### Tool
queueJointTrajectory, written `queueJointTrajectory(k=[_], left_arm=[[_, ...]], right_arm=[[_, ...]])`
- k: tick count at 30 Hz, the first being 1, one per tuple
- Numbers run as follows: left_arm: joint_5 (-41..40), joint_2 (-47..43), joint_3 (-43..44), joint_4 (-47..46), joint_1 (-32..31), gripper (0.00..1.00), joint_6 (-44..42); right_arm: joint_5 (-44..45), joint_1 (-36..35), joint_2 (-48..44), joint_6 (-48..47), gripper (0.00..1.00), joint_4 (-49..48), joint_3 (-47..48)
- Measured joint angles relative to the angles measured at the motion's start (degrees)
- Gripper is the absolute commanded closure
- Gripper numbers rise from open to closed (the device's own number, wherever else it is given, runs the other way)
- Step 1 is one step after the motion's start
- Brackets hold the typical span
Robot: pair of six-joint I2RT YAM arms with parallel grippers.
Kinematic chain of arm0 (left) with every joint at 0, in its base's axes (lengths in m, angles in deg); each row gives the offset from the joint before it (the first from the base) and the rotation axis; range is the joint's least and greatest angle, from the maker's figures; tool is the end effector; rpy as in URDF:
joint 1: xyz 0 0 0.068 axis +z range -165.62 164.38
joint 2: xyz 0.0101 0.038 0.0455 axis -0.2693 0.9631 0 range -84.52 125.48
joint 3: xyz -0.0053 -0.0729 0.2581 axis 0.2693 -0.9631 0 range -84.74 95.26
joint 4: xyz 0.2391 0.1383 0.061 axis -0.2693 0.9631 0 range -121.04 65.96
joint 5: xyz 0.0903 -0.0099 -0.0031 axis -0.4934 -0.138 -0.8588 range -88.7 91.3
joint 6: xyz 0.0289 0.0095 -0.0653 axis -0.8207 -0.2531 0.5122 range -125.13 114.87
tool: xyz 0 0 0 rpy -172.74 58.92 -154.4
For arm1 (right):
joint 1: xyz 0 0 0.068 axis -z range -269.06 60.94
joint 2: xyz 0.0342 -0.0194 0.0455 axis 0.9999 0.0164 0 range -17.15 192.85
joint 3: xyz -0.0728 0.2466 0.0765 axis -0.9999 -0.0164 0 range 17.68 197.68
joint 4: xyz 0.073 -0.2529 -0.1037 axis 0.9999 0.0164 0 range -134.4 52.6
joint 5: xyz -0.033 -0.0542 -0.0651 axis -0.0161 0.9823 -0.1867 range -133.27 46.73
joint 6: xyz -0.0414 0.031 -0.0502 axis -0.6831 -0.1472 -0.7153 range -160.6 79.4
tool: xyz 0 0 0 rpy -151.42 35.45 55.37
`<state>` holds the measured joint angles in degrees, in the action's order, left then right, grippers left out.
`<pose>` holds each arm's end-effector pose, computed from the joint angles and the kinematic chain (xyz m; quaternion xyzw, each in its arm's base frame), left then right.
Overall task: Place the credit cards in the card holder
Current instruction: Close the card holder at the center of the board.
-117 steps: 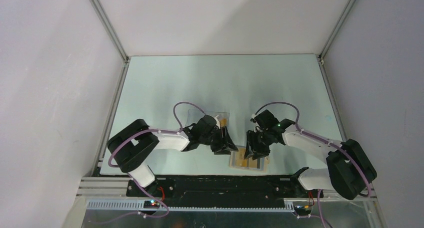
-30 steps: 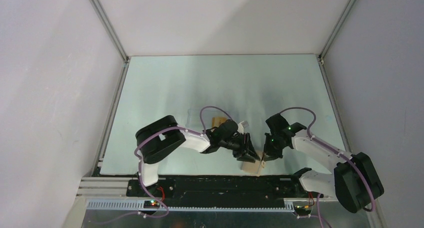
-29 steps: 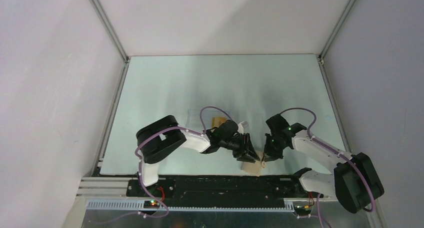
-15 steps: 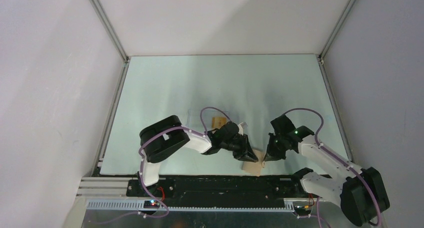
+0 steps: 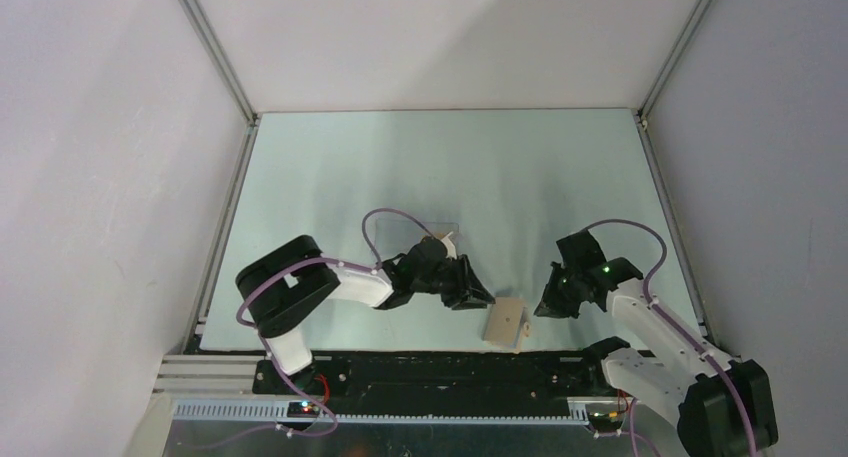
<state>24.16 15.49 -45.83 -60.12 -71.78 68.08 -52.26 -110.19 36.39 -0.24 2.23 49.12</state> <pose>0.1792 -0.3087 0.0951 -0.0322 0.8621 -0.5035 0.0465 0.1690 0.0754 0.1531 0.1494 0.9685 0.1603 0.1187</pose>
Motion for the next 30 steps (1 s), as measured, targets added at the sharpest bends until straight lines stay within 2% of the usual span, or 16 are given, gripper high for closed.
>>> queueJointTrajectory(k=[7, 12, 19, 22, 30], left_arm=[[-0.72, -0.63, -1.60, 2.23, 0.35, 0.71, -1.36], [-0.79, 0.11, 0.70, 5.38, -1.38, 0.75, -2.82], [-3.04, -0.07, 5.20, 14.95, -2.16, 0.79, -7.61], [-4.22, -0.42, 6.54, 19.76, -2.21, 0.85, -9.40], [-6.64, -0.70, 9.33, 30.10, -2.23, 0.86, -12.96]], right_arm=[[-1.79, 2.64, 4.48, 0.17, 1.00, -2.49, -5.22], [-3.91, 2.99, 7.26, -0.13, 1.00, -4.72, -5.62], [-10.10, 0.68, 16.00, -0.22, 1.00, -9.42, -3.41], [-12.28, -1.36, 18.97, 0.24, 1.00, -11.76, -2.51], [-16.24, -3.19, 25.86, 1.14, 1.00, -15.32, 0.63]])
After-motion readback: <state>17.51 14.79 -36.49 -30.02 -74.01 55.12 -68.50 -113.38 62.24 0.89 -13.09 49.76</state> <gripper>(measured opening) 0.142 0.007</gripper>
